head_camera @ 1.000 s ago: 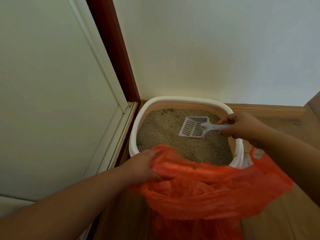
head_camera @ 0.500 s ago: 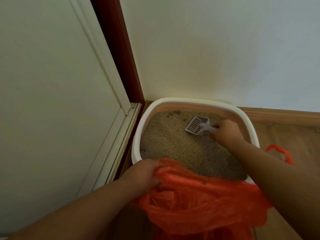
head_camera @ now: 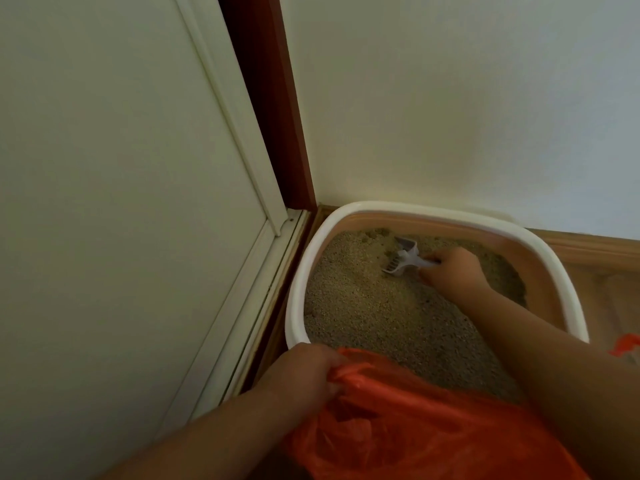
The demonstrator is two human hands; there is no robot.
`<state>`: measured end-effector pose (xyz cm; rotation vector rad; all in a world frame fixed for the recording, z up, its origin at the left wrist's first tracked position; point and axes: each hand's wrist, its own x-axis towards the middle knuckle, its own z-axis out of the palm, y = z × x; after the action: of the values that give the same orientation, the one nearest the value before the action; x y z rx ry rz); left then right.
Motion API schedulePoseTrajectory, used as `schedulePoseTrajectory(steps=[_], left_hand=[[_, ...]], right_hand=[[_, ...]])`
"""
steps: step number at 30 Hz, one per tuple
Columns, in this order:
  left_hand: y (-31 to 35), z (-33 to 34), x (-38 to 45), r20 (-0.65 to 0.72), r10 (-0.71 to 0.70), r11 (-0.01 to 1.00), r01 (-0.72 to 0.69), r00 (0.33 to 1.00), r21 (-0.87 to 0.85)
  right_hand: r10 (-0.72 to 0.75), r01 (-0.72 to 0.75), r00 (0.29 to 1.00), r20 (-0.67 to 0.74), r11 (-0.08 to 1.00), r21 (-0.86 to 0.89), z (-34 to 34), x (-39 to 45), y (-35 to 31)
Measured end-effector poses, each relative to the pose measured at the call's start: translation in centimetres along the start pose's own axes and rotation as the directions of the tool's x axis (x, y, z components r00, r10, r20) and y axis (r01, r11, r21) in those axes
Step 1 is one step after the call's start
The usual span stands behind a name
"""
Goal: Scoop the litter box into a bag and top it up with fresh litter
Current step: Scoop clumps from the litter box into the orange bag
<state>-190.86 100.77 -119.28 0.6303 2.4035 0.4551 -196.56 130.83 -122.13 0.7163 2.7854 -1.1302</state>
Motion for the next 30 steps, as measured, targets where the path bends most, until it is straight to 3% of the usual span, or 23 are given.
schedulePoseTrajectory(steps=[10,18,23,26,30], left_hand=[[-0.1,-0.1,0.0,-0.003,0.016,1.0,-0.016,1.0,-0.025],[0.1,-0.3,-0.2,0.008,0.015,0.998,-0.014,1.0,-0.058],[0.2,-0.3,-0.2,0.015,0.009,0.998,-0.008,1.0,-0.06],[0.2,-0.2,-0.3,0.004,0.008,0.997,-0.008,1.0,-0.076],[0.2,-0.2,-0.1,0.003,0.004,0.998,-0.004,1.0,-0.064]], right_hand=[[0.054,-0.067,0.997,0.056,0.96,0.273,3.3,0.6,-0.4],[-0.031,0.025,0.999,0.017,0.963,0.269,4.5,0.0,-0.4],[0.187,-0.228,0.974,0.131,0.841,0.491,3.7,0.6,0.7],[0.204,-0.22,0.975,0.082,0.879,0.422,1.8,0.5,1.8],[0.135,-0.137,0.991,0.02,0.973,0.186,-2.3,0.4,1.8]])
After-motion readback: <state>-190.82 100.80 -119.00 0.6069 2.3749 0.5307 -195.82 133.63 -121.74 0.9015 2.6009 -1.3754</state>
